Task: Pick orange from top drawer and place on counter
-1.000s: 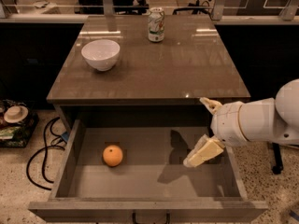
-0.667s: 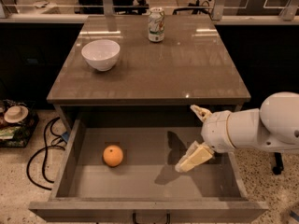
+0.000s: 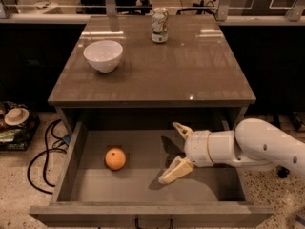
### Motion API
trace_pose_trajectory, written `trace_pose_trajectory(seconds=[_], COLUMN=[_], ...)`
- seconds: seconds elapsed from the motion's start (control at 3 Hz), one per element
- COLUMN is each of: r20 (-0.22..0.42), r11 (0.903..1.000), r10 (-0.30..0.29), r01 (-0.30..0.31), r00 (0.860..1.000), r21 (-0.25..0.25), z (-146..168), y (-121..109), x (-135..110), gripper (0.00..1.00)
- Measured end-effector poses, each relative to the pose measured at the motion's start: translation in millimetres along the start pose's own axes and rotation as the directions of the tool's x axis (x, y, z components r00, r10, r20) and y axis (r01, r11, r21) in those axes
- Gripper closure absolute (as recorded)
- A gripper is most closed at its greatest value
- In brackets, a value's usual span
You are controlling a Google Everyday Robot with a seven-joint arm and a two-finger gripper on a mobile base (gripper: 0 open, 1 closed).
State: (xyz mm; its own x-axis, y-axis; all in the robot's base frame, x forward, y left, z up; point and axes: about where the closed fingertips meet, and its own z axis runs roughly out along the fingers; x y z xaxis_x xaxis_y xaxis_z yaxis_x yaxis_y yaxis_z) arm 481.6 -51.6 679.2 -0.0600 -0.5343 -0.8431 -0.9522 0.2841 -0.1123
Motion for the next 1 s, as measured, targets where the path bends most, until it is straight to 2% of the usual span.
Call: trace_pose_trajectory(seconds=[0.33, 0.67, 1.0], r20=[0.111, 0.186, 0.252], r11=[0.9996, 0.9981, 0.9976], r10=[0.028, 0.061, 0.069], r01=[-0.027, -0.059, -0.064], r00=[0.993, 0.981, 0.965], r21=[-0.008, -0.021, -0.026], z=[39.9, 69.4, 89.0], y=[3.8, 8.0, 13.4], x=[5.8, 11.9, 5.2], gripper=[0.0, 0.0, 0.0])
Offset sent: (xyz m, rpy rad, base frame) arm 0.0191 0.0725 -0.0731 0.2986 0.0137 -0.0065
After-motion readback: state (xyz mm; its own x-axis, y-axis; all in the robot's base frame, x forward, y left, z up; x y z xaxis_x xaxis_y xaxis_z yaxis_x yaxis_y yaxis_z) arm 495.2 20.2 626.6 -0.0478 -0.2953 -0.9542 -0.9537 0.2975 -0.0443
